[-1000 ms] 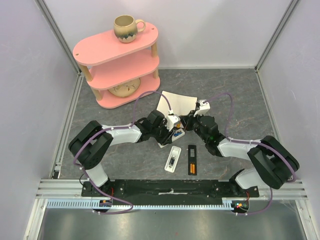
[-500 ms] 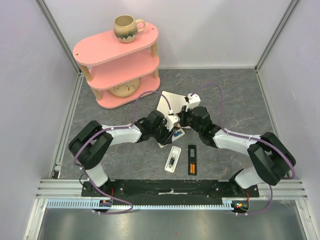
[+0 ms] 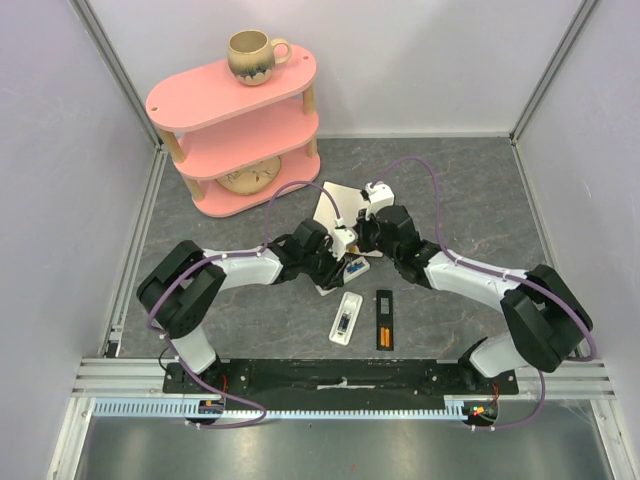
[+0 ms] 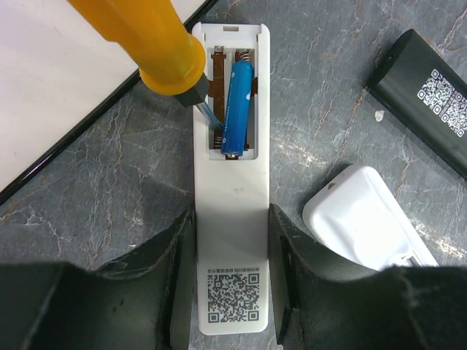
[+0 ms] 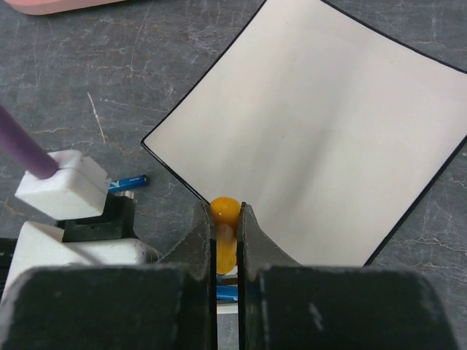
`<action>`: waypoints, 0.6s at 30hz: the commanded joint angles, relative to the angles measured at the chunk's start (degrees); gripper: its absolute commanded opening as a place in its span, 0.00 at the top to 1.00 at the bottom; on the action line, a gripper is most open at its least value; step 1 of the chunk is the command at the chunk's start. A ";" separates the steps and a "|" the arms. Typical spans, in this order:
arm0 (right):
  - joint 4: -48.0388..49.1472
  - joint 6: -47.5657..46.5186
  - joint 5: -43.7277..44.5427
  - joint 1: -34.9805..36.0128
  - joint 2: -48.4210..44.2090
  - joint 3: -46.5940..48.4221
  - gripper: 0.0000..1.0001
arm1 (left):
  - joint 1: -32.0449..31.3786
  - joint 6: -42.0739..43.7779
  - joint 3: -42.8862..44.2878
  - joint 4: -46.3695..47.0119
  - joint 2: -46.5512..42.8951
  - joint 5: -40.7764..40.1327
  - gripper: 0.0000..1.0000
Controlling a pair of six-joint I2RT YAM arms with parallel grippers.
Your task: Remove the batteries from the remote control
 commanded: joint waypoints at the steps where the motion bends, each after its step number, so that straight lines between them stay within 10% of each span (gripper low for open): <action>1: -9.97 -2.78 -3.18 0.79 -1.95 0.02 1.00 | -0.17 -0.19 -0.96 -4.42 2.36 -3.04 0.98; 18: -13.57 -3.65 -5.56 -2.82 -8.02 0.81 1.00 | -0.09 -0.37 -0.87 -4.59 2.18 -3.92 0.98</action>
